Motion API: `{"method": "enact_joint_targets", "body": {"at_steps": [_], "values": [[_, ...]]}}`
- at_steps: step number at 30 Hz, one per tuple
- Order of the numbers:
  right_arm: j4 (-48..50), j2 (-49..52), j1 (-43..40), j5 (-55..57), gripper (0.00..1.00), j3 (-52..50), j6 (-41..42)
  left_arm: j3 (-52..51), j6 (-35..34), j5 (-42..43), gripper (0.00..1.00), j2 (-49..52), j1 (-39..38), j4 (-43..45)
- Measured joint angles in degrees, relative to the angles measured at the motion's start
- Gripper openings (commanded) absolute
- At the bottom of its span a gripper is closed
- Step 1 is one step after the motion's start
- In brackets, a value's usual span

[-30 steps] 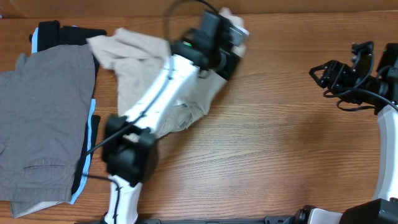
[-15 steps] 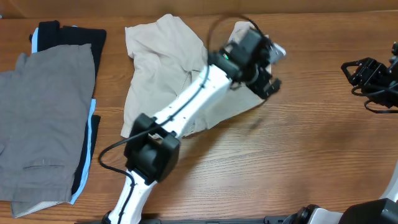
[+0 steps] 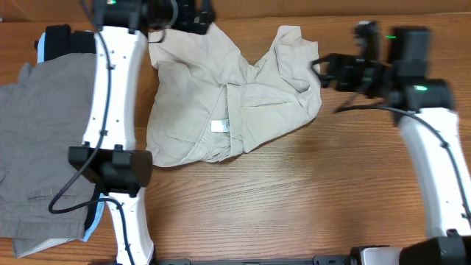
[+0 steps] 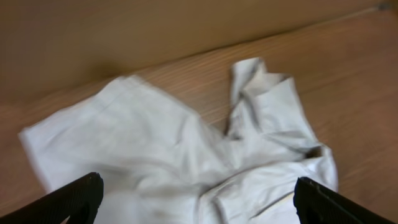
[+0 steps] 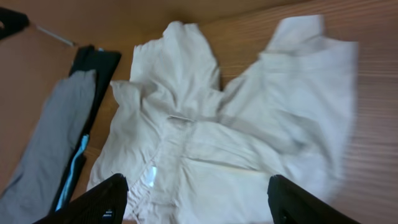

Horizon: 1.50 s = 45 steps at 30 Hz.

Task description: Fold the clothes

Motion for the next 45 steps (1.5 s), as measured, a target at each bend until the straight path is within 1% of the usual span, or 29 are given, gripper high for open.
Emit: {"method": "enact_joint_targets", "body": {"at_steps": [2,4,8,13,18,23,25,28,29,33,35,39,42,45], "values": [[2.8,2.6,6.1,5.0,0.76,0.1,3.0,0.0,0.0,0.0,1.0,0.0,2.2,-0.6],[5.2,5.8,11.3,9.6,0.71,0.1,5.4,0.0,0.0,0.0,1.0,0.0,4.0,-0.6],[10.4,14.0,18.9,17.0,0.7,0.2,8.6,0.0,0.0,-0.9,1.0,0.0,7.0,-0.6],[15.1,23.5,23.6,21.1,0.7,0.2,10.3,0.0,0.0,-1.6,1.0,0.0,10.3,-0.9],[17.9,27.8,27.3,23.0,0.69,0.2,11.2,0.0,0.0,-2.1,1.0,0.0,12.6,-1.6],[16.8,29.3,30.9,27.4,0.54,0.2,12.3,0.0,0.0,-2.7,1.0,0.0,12.9,-2.1],[14.9,29.6,31.7,30.0,0.47,0.2,13.0,0.0,0.0,-2.8,1.0,0.0,12.9,-2.1],[11.0,29.9,31.9,34.9,0.32,0.2,15.2,-0.5,0.0,-2.9,1.0,0.0,12.9,-2.1],[9.6,29.9,31.8,36.8,0.25,0.2,16.2,-0.7,0.0,-2.9,1.0,0.0,12.9,-2.1],[4.5,29.9,30.8,41.1,0.04,0.5,19.0,-2.1,0.0,-2.9,1.0,0.0,12.9,-2.5],[0.2,29.9,29.6,41.9,0.04,1.3,20.4,-2.8,0.0,-2.9,1.0,0.0,12.9,-3.1],[-11.8,29.9,25.7,42.4,0.04,5.8,21.9,-3.2,0.1,-3.1,0.99,0.0,12.9,-5.6],[-20.9,29.1,22.6,41.5,0.04,10.7,21.8,-3.2,0.2,-2.2,0.98,0.0,12.9,-9.5],[-29.6,25.7,19.6,37.8,0.04,15.7,20.2,-3.2,0.2,1.3,0.96,0.0,12.9,-14.4]]}}
